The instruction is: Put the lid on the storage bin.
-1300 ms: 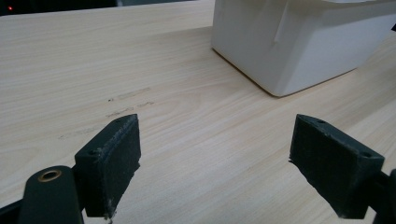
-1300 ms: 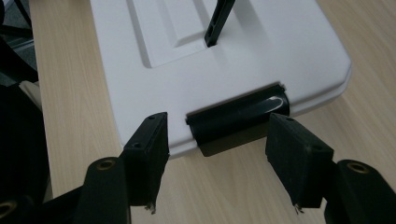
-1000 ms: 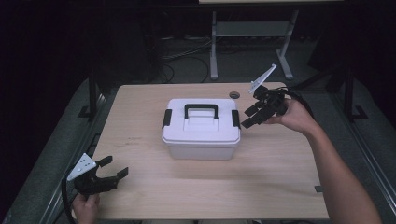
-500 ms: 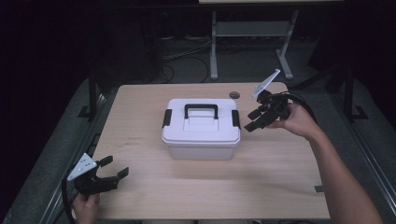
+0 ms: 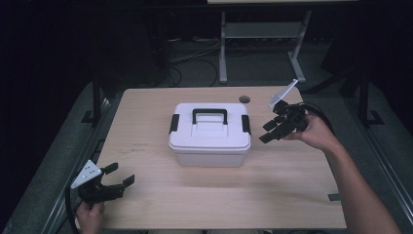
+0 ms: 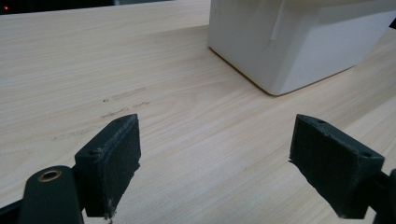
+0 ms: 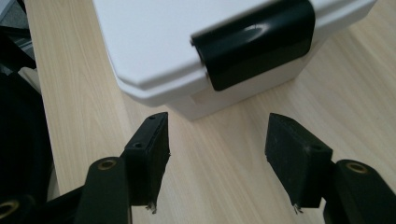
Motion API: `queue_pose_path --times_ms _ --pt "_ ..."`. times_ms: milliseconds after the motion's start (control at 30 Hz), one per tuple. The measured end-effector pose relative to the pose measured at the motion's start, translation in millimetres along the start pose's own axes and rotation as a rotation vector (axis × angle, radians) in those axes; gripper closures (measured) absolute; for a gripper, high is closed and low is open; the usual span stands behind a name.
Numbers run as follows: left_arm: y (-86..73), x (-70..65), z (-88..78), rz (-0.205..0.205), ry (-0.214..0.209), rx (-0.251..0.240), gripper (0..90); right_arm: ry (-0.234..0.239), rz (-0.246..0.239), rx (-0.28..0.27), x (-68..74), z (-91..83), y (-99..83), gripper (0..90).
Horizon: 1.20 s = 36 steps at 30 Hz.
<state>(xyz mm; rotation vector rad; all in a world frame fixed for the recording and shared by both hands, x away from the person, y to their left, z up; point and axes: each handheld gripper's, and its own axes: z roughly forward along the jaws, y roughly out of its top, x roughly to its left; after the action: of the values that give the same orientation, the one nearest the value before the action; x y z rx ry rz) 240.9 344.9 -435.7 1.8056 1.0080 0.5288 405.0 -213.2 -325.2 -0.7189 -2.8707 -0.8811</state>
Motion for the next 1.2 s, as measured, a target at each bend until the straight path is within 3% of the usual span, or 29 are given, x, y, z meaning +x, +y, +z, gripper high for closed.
queue_pose_path --times_ms 1200 --pt "0.1 -2.9 0.8 0.014 0.003 0.01 15.7 0.002 0.084 -0.021 5.0 8.7 -63.7 39.3"
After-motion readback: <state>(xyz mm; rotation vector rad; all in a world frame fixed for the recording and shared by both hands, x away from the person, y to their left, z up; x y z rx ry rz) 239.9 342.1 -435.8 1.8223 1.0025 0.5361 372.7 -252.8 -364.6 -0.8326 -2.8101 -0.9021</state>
